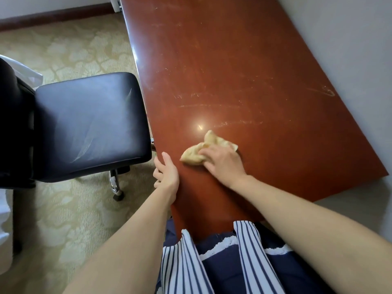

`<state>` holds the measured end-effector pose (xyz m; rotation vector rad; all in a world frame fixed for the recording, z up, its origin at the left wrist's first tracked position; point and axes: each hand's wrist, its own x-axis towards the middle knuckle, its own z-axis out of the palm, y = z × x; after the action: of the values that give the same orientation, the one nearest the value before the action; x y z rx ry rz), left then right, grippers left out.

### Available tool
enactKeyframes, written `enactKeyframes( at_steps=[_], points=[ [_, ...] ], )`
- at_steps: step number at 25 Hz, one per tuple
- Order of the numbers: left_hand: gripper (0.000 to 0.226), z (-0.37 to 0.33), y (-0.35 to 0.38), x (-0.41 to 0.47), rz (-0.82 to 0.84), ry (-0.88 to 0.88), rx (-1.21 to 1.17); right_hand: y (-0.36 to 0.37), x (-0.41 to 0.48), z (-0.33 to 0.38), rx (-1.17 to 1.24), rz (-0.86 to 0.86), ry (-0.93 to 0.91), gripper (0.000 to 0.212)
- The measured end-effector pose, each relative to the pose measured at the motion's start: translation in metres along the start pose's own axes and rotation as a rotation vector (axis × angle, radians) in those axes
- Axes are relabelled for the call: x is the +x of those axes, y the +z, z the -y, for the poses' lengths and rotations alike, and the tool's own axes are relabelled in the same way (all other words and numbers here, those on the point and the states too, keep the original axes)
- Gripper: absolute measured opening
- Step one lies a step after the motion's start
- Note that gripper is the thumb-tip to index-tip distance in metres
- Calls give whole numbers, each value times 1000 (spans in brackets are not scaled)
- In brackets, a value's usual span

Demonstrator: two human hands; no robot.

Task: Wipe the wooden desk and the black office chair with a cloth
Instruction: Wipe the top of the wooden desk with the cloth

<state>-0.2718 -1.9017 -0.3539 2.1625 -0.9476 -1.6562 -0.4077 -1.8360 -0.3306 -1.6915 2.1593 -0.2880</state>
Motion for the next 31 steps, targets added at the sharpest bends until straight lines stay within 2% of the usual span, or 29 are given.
enactKeyframes(
  at_steps=[4, 7, 9, 11, 15, 18, 20, 25, 27, 28, 31],
  points=[
    [63, 1, -1, 3, 29, 3, 41, -40, 36, -50, -16, -180, 334, 25],
    [65, 0, 2, 4, 7, -14, 46, -51, 55, -72, 0, -240, 600, 19],
    [64, 0, 4, 3, -20, -21, 55, -43, 68, -63, 0, -254, 693, 21],
    [63, -2, 5, 2, -35, -37, 67, -33, 76, -38, 24, -235, 642, 27],
    [63, -5, 7, 1, -59, -76, 119, -7, 64, 23, 25, -79, 253, 30],
    [62, -5, 6, 0, -61, -66, 119, 13, 38, 53, -19, 10, 21, 23],
    [62, -4, 5, 1, -58, -49, 106, 20, 16, 58, -31, 32, -100, 20],
    [64, -3, 6, 2, -58, -60, 120, 1, -14, 22, -78, 87, -294, 28],
    [64, -2, 5, 3, -54, -57, 91, -13, -7, -5, -129, 104, -299, 28],
    [64, -2, 5, 3, -49, -56, 77, -20, 0, -20, -152, 91, -245, 29],
    [65, 0, 3, 2, -26, -57, 52, -41, 24, -63, -122, -12, 87, 27]
  ],
)
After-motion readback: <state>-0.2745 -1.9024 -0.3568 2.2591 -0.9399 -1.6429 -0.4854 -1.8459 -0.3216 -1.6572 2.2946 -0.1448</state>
